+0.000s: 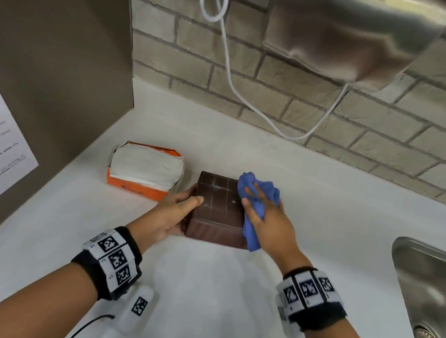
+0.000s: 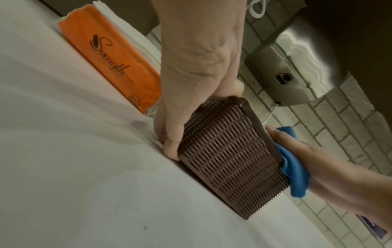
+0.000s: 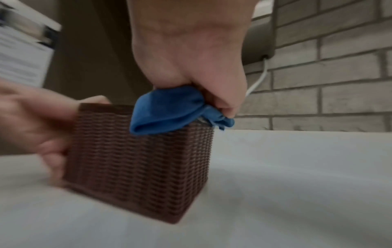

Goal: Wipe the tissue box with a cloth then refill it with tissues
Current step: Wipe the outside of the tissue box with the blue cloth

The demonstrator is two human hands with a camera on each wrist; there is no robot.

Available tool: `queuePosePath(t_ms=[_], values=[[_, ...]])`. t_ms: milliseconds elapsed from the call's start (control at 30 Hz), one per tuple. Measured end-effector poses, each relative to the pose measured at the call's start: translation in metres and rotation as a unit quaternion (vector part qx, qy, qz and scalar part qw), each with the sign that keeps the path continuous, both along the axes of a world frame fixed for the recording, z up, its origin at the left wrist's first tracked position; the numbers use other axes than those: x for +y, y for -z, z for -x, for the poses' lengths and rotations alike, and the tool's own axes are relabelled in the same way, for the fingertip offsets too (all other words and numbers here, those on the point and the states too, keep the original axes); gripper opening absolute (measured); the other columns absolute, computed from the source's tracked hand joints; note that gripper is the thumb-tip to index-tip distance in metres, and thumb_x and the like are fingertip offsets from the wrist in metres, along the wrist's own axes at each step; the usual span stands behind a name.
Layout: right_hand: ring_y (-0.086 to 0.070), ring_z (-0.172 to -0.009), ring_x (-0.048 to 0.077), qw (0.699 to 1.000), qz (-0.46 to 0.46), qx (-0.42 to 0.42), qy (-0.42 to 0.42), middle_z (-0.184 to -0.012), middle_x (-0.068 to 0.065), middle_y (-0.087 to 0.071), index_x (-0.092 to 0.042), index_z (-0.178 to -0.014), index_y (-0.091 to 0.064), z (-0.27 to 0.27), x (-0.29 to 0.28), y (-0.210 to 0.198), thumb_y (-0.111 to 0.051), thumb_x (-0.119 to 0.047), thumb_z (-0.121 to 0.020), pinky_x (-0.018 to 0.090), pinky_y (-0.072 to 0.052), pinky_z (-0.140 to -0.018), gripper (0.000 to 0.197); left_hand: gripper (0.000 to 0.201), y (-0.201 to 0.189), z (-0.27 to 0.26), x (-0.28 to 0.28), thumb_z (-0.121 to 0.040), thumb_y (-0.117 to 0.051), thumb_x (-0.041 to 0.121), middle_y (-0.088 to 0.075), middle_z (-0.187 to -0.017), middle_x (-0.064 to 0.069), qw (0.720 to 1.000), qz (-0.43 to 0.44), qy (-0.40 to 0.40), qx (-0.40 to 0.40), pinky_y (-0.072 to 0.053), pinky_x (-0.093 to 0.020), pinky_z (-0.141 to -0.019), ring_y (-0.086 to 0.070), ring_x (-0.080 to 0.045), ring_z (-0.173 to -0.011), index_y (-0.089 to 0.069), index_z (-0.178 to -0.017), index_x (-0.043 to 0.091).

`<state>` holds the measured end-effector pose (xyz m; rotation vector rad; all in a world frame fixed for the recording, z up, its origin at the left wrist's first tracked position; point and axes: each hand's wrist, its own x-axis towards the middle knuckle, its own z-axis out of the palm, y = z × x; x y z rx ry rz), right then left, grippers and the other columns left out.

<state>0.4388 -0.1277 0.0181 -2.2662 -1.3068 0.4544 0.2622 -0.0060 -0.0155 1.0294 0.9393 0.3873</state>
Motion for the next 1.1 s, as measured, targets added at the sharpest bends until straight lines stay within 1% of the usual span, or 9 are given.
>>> queuePosePath(t_ms=[100,233,400,500,600,700,867,967,1100], values=[[-0.047,-0.127,0.027,0.999,0.0,-0.04,0.024,-0.14,0.002,-0.051,-0.034,-0.141,-0.044,0.019,0.007,0.002,-0.041,-0.05,-0.097,0.034,-0.049,-0.085,0.046,0.036,0.002,-0.005,-0.002,-0.095,-0.059,0.023,-0.071,-0.104,0.0,0.999,0.008,-0.034,-0.016,-0.059,-0.032,-0.069,-0.068,-0.014,-0.089,-0.058,-0.131,0.03],[-0.024,-0.14,0.006,0.99,-0.044,-0.037,-0.131,-0.154,-0.016,-0.031,-0.041,-0.144,-0.037,0.074,-0.019,0.007,-0.042,-0.053,-0.096,0.028,-0.033,-0.112,0.051,0.023,0.004,-0.005,-0.002,-0.096,-0.057,0.019,-0.073,-0.097,-0.002,0.999,0.0,-0.033,-0.02,-0.057,-0.022,-0.056,-0.071,-0.007,-0.068,-0.066,-0.117,0.023],[-0.036,-0.138,0.018,1.0,0.015,-0.01,0.006,-0.151,-0.009,-0.039,-0.038,-0.142,-0.041,0.003,-0.009,0.0,-0.037,-0.049,-0.099,0.028,-0.028,-0.109,0.045,0.039,0.006,0.0,0.004,-0.096,-0.058,0.02,-0.071,-0.107,0.0,1.0,0.006,-0.001,-0.02,-0.058,-0.035,-0.084,-0.067,-0.016,-0.098,-0.057,-0.134,0.023],[-0.046,-0.131,0.025,0.998,0.006,-0.007,0.06,-0.147,0.002,-0.046,-0.031,-0.142,-0.042,0.007,-0.006,0.003,-0.039,-0.048,-0.099,0.032,-0.036,-0.103,0.047,0.037,0.006,-0.001,0.003,-0.096,-0.058,0.02,-0.071,-0.107,-0.001,0.999,0.028,-0.016,-0.039,-0.061,-0.029,-0.063,-0.068,-0.015,-0.093,-0.057,-0.131,0.029],[-0.033,-0.14,0.015,0.998,-0.038,-0.004,-0.058,-0.154,-0.011,-0.034,-0.036,-0.145,-0.038,0.06,-0.014,0.005,-0.044,-0.053,-0.095,0.03,-0.036,-0.11,0.053,0.031,0.009,-0.003,0.001,-0.096,-0.058,0.022,-0.073,-0.098,-0.003,0.999,0.023,-0.029,-0.034,-0.059,-0.028,-0.056,-0.071,-0.013,-0.08,-0.063,-0.126,0.021],[-0.029,-0.139,0.002,0.995,-0.034,0.015,-0.09,-0.153,-0.016,-0.033,-0.04,-0.14,-0.043,0.058,-0.018,0.002,-0.045,-0.054,-0.094,0.033,-0.028,-0.117,0.049,0.034,0.009,-0.002,0.002,-0.096,-0.058,0.021,-0.074,-0.103,-0.006,0.999,0.025,-0.015,-0.041,-0.059,-0.027,-0.06,-0.072,-0.013,-0.081,-0.061,-0.13,0.017],[-0.041,-0.134,0.019,0.999,-0.035,0.007,0.006,-0.149,-0.005,-0.043,-0.037,-0.141,-0.041,0.024,-0.01,0.014,-0.03,-0.075,-0.082,0.032,-0.044,-0.1,0.071,0.056,0.01,0.009,0.004,-0.088,-0.069,0.026,-0.066,-0.126,-0.004,0.995,0.04,0.06,-0.067,-0.051,-0.044,-0.1,-0.065,-0.021,-0.113,-0.048,-0.139,0.035],[-0.038,-0.138,0.021,0.998,-0.06,0.012,0.003,-0.15,-0.004,-0.042,-0.036,-0.139,-0.045,0.033,-0.01,0.014,-0.028,-0.078,-0.082,0.044,-0.039,-0.109,0.072,0.071,0.018,0.019,0.003,-0.085,-0.072,0.013,-0.063,-0.132,-0.005,0.988,0.043,0.107,-0.099,-0.047,-0.047,-0.103,-0.063,-0.023,-0.117,-0.04,-0.142,0.041],[-0.015,-0.145,0.005,0.99,-0.059,0.087,-0.091,-0.149,-0.022,-0.036,-0.046,-0.136,-0.046,0.064,-0.012,0.01,-0.027,-0.071,-0.088,0.024,-0.015,-0.119,0.058,0.056,0.016,0.02,0.0,-0.089,-0.066,0.008,-0.067,-0.126,-0.003,0.989,-0.002,0.108,-0.1,-0.05,-0.036,-0.1,-0.064,-0.017,-0.116,-0.049,-0.138,0.03]])
